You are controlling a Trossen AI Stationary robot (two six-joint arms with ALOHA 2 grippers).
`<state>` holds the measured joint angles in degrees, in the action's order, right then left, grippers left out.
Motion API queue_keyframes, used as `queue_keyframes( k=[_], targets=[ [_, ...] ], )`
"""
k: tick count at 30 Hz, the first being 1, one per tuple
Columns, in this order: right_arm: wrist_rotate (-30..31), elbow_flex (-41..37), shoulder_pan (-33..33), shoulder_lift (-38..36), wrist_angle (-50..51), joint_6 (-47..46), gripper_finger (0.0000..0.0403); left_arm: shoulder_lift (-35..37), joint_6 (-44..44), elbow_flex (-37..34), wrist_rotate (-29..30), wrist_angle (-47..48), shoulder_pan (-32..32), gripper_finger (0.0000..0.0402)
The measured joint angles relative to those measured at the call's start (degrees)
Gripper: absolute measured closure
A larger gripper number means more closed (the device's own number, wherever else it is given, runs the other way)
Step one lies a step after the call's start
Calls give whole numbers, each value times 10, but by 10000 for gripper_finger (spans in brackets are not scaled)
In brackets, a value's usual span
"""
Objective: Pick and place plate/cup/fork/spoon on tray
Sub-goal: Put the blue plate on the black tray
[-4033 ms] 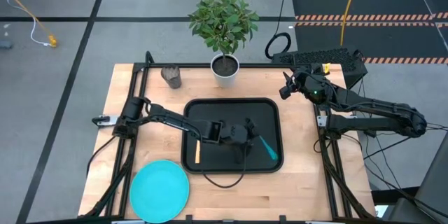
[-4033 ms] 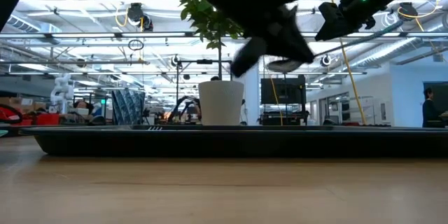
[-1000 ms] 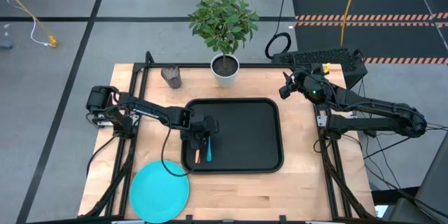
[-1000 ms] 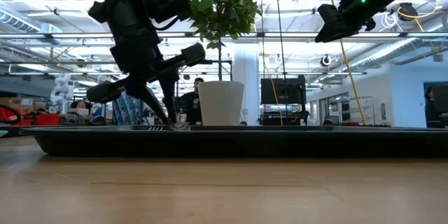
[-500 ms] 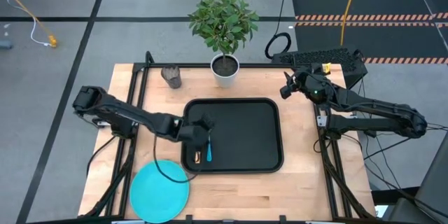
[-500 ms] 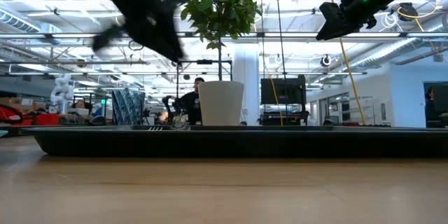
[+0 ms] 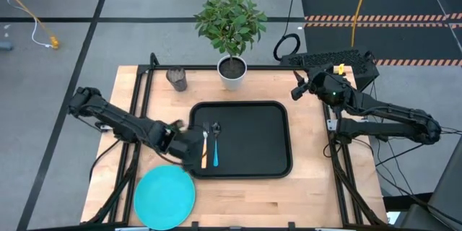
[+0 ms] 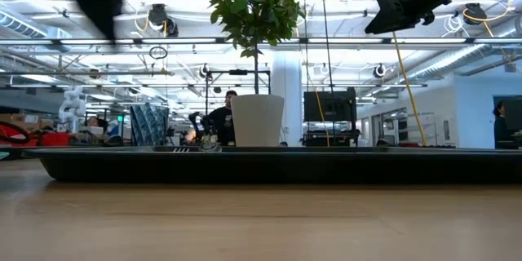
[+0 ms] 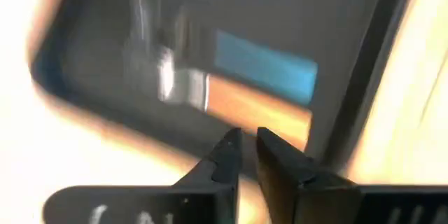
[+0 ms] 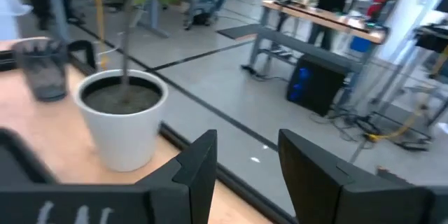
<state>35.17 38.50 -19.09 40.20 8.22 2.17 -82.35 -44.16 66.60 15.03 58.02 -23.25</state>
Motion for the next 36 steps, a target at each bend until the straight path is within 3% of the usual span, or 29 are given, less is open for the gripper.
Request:
queue_keyframes(
  k=[6, 12, 18, 26, 31, 36],
  targets=[
    [-41, 0, 0, -1, -3, 17, 259, -5, -62, -43, -87, 44, -19, 353],
    [-54, 0, 0, -1, 2, 35, 259, -5, 30, -84, -251, 13, 1, 353],
    [-57, 0, 0, -1, 23, 37, 259, -5, 126, -133, -347, 14, 52, 353],
    [-57, 0, 0, -1, 45, 26, 259, -5, 215, -206, -426, -49, 105, 353],
    [-57, 0, 0, -1, 45, 15, 259, -5, 237, -222, -409, -64, 120, 349],
    [-54, 0, 0, -1, 43, -10, 259, -5, 258, -241, -408, -62, 129, 306]
  ],
)
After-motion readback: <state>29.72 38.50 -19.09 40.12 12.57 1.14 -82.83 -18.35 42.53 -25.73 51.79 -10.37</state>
